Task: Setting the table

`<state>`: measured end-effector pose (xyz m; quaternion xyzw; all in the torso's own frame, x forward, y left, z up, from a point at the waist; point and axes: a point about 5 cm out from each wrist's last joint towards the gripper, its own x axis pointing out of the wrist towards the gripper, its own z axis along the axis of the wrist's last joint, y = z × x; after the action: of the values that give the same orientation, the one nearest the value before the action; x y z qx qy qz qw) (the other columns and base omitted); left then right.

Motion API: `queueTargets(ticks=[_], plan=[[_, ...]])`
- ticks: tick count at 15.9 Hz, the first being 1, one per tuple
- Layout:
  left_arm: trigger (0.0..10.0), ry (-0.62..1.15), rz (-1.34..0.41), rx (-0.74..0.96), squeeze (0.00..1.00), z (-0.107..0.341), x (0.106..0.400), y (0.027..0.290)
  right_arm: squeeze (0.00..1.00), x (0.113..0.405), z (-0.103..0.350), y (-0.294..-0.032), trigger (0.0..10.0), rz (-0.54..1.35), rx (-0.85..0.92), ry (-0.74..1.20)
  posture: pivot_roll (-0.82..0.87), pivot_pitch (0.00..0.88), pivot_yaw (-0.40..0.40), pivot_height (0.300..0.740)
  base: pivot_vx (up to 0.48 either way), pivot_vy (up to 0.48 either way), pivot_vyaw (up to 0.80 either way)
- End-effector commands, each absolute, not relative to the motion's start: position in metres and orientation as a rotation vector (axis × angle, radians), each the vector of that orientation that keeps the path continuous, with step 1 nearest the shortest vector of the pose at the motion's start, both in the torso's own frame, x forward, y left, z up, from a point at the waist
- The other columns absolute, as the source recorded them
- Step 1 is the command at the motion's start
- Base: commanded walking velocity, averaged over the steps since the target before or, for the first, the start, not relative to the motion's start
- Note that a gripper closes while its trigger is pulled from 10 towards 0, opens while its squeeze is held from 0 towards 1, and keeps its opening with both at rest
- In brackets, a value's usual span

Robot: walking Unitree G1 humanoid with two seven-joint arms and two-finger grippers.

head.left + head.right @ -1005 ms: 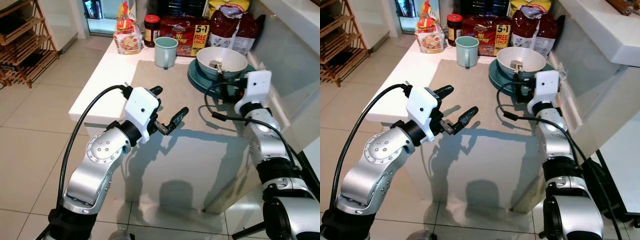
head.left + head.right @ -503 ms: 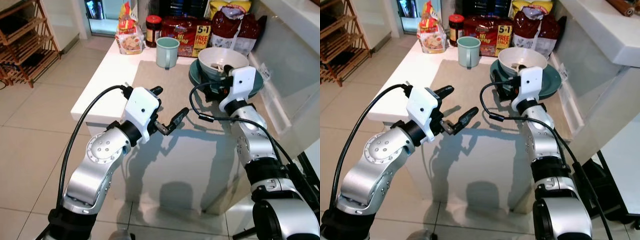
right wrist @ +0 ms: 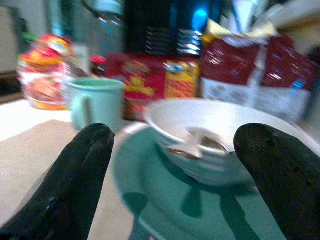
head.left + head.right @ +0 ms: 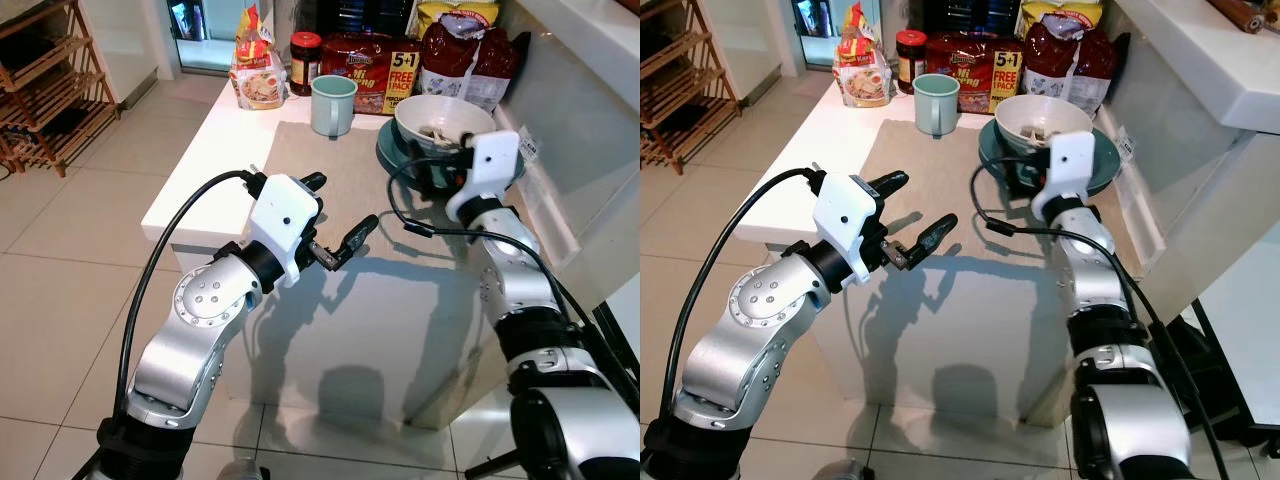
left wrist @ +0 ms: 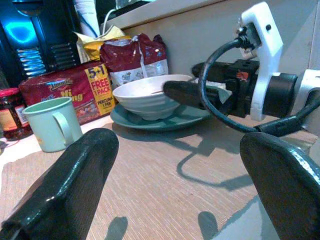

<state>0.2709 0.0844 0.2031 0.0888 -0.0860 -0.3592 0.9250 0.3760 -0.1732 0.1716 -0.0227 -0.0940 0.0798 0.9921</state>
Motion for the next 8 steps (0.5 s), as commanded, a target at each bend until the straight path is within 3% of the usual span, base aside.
queueTargets(ticks=[1, 4, 8], plan=[[10.0, -0.201, -0.758, 0.190, 0.00, 0.208, 0.269, 0.081, 0.00, 0.378, 0.175, -0.183, 10.0, 0.109, -0.049, -0.180, 0.11, 0.000, -0.034, 0.740, 0.000, 0.000, 0.00], [10.0, -0.201, -0.756, 0.193, 0.00, 0.208, 0.269, 0.081, 0.00, 0.375, 0.179, -0.200, 10.0, 0.023, -0.083, -0.189, 0.11, 0.000, -0.034, 0.740, 0.000, 0.000, 0.00], [10.0, -0.200, -0.758, 0.194, 0.00, 0.209, 0.269, 0.081, 0.00, 0.370, 0.196, -0.188, 10.0, 0.116, -0.037, -0.308, 0.11, 0.008, -0.028, 0.740, 0.000, 0.000, 0.00]])
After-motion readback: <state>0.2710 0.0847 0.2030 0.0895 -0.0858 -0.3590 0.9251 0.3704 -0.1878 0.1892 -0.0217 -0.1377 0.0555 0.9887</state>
